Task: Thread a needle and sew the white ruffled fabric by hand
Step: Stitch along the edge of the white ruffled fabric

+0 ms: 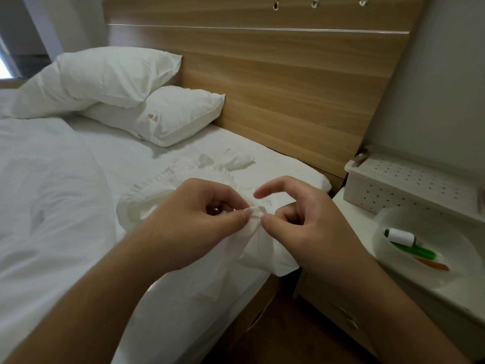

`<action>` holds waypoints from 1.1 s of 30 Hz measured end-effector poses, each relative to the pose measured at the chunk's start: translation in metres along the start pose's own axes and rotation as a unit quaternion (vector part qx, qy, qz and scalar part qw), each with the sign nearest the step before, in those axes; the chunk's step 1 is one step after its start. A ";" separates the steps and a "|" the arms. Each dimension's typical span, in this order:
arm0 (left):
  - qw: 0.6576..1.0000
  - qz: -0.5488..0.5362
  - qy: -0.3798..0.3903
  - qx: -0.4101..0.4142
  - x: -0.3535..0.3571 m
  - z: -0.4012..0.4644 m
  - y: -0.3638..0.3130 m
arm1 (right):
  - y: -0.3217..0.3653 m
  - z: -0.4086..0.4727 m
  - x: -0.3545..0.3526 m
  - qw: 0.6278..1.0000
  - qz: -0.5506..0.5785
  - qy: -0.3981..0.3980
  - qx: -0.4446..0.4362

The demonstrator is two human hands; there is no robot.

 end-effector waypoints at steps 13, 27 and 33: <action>0.998 0.056 0.000 0.006 0.002 0.000 -0.002 | -0.004 0.003 0.006 0.998 -0.049 0.035 0.001; 0.996 0.089 -0.004 0.001 0.001 0.002 0.000 | -0.004 0.003 0.003 0.997 -0.075 0.020 -0.008; 0.995 0.102 -0.004 0.018 0.003 0.000 -0.003 | -0.006 0.002 0.004 0.995 -0.100 0.011 -0.010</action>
Point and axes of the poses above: each hand's wrist, its own z-axis towards the middle knuckle, its own x-axis out of the palm, y = z × x, the point moved 10 cm from there along z, towards the middle knuckle, and after that the axes turned 6 degrees about z, right-handed, at the moved point
